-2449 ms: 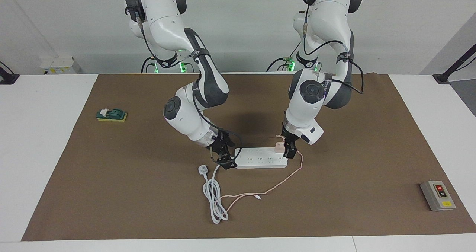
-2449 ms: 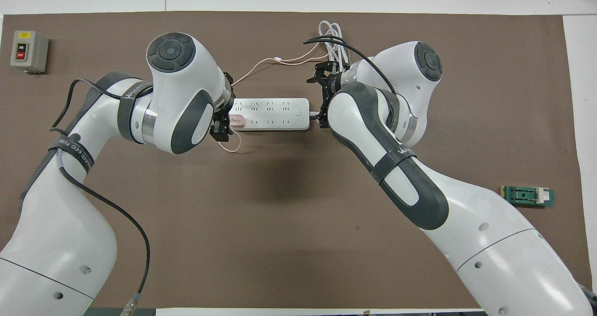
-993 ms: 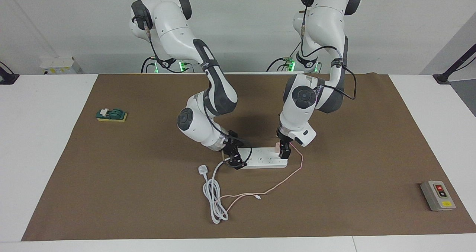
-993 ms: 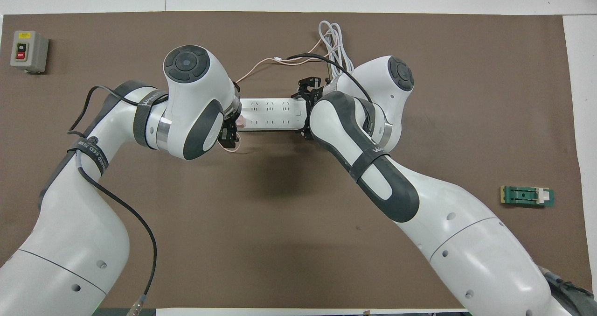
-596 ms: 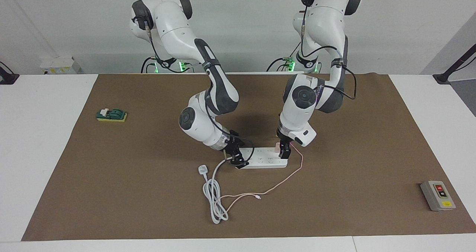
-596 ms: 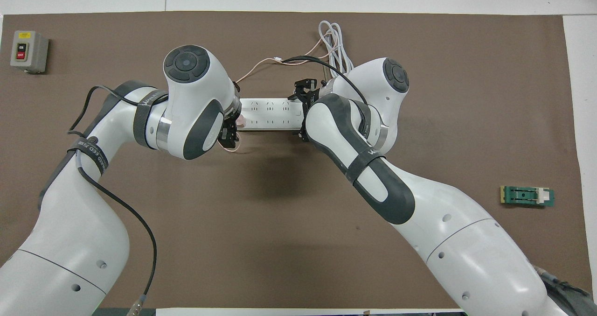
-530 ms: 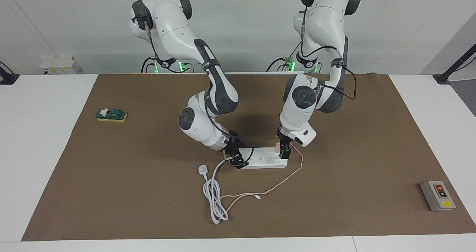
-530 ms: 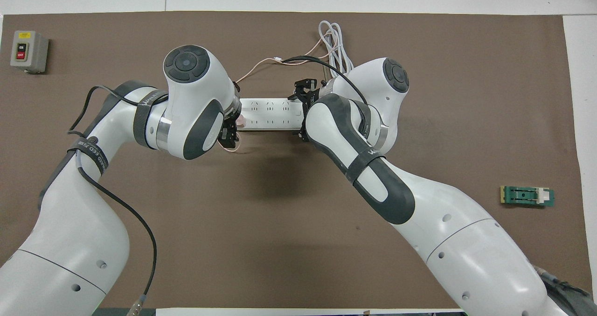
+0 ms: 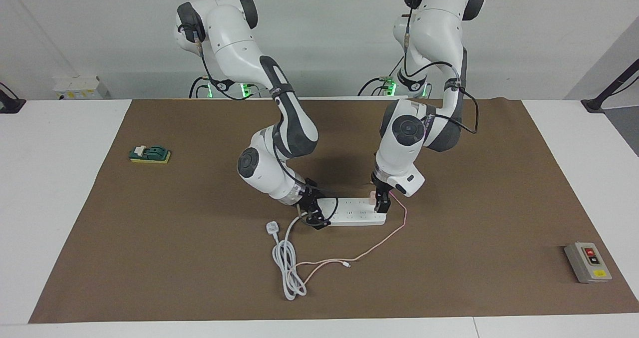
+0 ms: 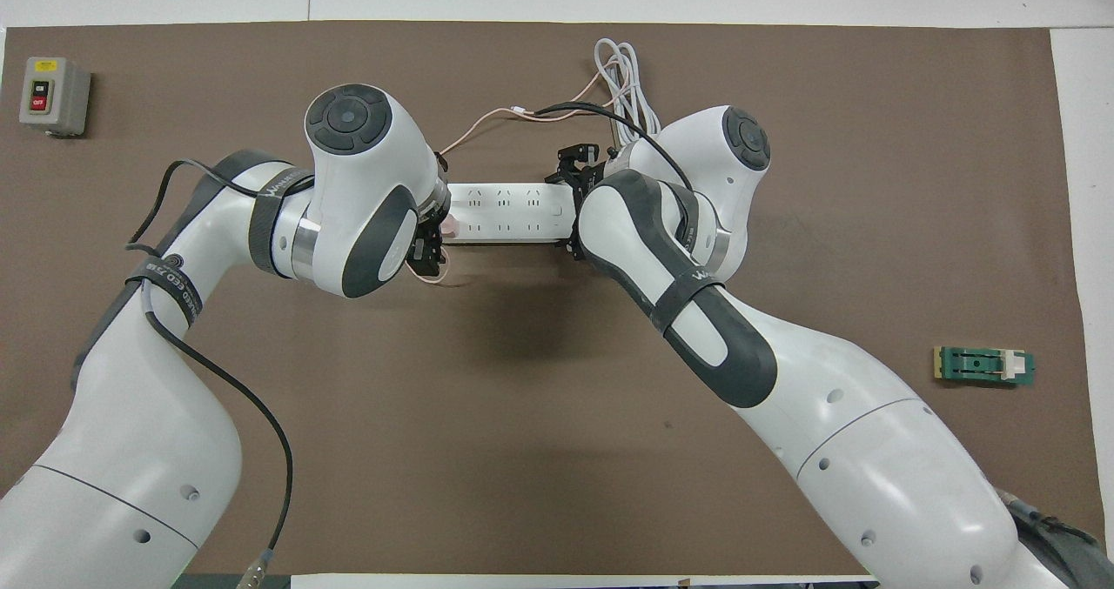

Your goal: Unplug charger and place it aside

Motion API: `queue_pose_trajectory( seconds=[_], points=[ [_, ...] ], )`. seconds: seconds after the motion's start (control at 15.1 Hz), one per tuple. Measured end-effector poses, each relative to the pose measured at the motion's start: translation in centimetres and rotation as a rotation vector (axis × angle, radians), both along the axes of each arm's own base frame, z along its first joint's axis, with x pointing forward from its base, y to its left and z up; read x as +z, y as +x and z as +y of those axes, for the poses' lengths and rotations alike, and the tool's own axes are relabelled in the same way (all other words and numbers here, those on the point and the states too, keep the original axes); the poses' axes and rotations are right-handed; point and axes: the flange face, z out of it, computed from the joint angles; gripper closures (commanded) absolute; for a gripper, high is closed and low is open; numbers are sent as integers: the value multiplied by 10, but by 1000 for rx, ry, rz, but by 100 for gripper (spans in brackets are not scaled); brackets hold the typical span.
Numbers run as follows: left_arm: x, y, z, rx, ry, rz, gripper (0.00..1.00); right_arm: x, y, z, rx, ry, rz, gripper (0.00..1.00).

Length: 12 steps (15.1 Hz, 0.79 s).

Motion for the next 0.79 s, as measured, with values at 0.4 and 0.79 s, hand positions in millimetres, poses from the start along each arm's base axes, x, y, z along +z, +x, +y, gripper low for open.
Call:
queue_pose_trajectory(
  seconds=[0.4, 0.79],
  points=[
    [0, 0, 0, 0, 0, 0, 1, 1, 1, -1, -5, 4, -1, 57],
    [-1, 0, 0, -1, 0, 0, 30, 0, 0, -2, -4, 7, -5, 100]
  ],
)
